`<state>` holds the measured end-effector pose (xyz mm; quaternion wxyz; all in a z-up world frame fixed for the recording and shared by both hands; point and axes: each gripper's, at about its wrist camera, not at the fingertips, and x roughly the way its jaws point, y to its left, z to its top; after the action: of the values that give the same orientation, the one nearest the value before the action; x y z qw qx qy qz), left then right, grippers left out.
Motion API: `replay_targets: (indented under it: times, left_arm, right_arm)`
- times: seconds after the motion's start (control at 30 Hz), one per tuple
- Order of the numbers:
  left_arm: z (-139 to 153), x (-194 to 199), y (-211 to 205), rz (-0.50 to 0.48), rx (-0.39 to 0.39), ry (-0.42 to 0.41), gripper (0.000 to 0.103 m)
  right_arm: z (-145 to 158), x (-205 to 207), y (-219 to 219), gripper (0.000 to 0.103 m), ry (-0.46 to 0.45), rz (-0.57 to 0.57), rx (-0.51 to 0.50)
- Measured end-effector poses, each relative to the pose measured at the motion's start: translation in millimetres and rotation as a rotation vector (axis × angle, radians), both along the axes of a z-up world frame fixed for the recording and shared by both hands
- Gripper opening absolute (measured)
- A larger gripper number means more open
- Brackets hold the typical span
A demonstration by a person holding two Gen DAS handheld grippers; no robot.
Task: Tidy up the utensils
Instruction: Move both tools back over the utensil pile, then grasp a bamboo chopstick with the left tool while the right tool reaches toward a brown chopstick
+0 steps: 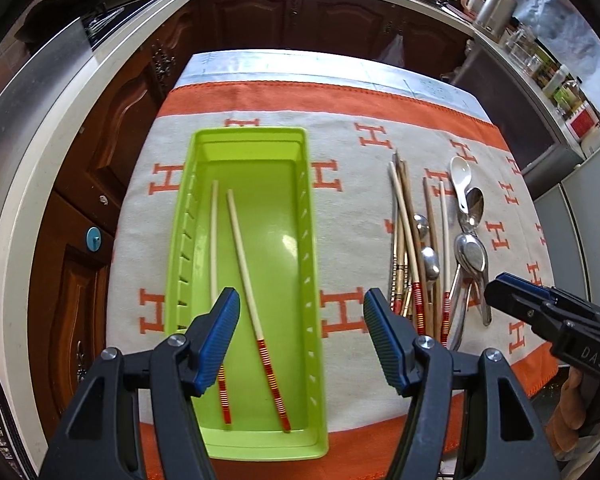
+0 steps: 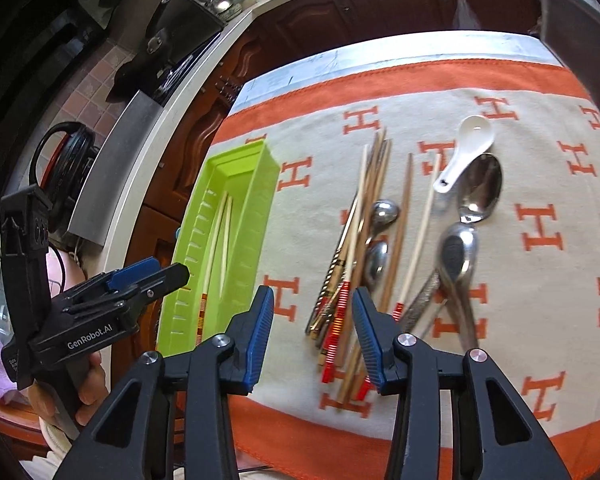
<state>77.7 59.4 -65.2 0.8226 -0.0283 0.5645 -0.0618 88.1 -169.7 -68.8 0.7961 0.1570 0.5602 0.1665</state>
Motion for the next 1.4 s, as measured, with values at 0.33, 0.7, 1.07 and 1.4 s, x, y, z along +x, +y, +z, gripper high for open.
replay_targets:
  times: [0.33,0.7,1.07,1.4]
  left_arm:
    - [-7,23,-41,-0.071,-0.058,0.034,0.062]
    - [-65,76,-88,-0.090,-0.180,0.262,0.021]
    - [-88,90,-105,-0.078,-0.152,0.316,0.014]
    - [-100,97,-118,-0.082,-0.063,0.335,0.010]
  right_arm:
    - [-15,1,-41,0.024,0.041,-0.076,0.039]
    - [-37,10,-65,0.024,0.075,-0.126,0.076]
    - [-51,14,-76,0.024,0.098,-0.133,0.121]
    - [-54,13,-79,0.024,0.100,-0.130,0.144]
